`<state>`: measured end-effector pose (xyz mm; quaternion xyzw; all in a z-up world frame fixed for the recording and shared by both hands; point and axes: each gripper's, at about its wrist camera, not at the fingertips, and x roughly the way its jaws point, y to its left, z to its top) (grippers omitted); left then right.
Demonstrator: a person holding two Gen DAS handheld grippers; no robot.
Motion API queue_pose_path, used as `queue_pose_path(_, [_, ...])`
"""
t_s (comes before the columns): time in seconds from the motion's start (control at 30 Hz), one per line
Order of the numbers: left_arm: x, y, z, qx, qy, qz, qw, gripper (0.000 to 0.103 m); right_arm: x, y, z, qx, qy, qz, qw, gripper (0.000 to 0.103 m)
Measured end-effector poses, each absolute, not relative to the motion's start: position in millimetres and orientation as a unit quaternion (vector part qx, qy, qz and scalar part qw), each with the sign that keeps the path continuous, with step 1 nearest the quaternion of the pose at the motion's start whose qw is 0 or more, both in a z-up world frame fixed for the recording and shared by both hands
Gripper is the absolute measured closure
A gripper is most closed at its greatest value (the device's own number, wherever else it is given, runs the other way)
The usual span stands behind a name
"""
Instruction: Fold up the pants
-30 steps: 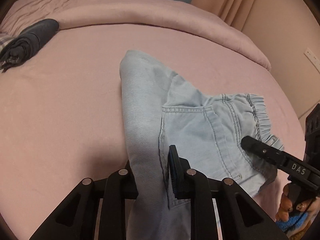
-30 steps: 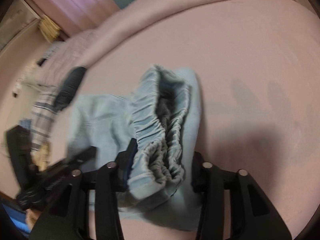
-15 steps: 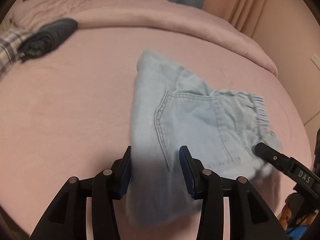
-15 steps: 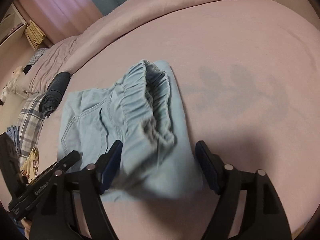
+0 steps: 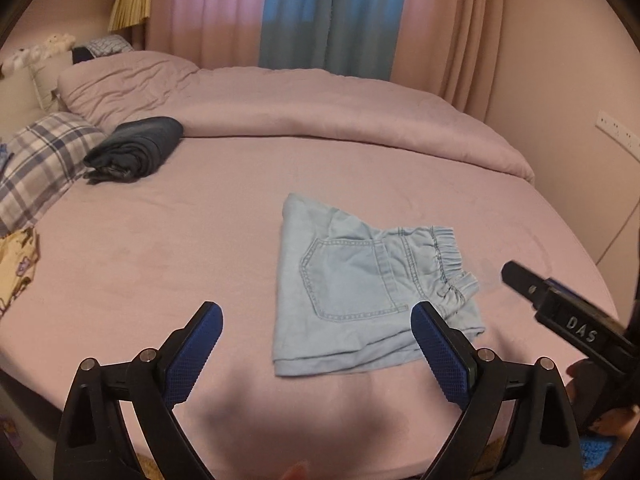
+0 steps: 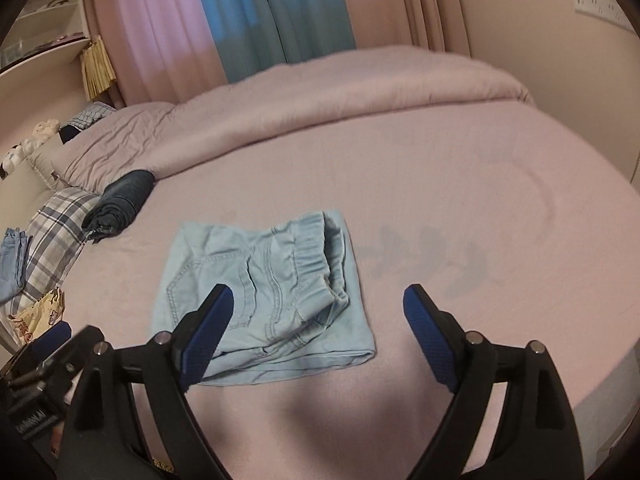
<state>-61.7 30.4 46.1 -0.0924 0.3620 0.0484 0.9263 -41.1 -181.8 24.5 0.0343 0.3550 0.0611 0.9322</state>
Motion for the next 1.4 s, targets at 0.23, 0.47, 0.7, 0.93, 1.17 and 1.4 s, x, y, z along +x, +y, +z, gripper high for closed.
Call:
queue_pose_path(0.23, [-71.0, 24.7, 50.8, -0.092, 0.361, 0.063, 0.926, 0.008, -50.1, -174.4, 35.2, 0.011, 0.333, 0.063, 0.941, 0.015])
queue_pose_path(0.47, [-76.9, 18.9, 54.2, -0.101, 0.362, 0.048, 0.926, 0.008, -59.1, -174.3, 36.9, 0.003, 0.328, 0.064, 0.942, 0.015])
queue_pose_path(0.7, [-80.2, 14.1, 59.4, -0.097, 0.358, 0.049, 0.927, 0.008, -64.1, -176.9, 41.9, 0.012, 0.326, 0.072, 0.943, 0.015])
queue_pose_path(0.93, [-80.9, 7.9, 58.8, -0.095, 0.363, 0.048, 0.926, 0.008, -67.9, -176.8, 44.8, 0.004, 0.321, 0.069, 0.945, 0.015])
queue_pose_path(1.17, [-83.0, 6.5, 58.8, -0.101, 0.362, 0.040, 0.926, 0.008, -67.5, -174.2, 44.5, -0.003, 0.322, 0.060, 0.945, 0.015])
queue_pose_path(1.4, [-83.8, 8.4, 58.8, -0.104, 0.361, 0.043, 0.926, 0.008, -66.5, -174.2, 44.8, -0.005, 0.322, 0.058, 0.945, 0.015])
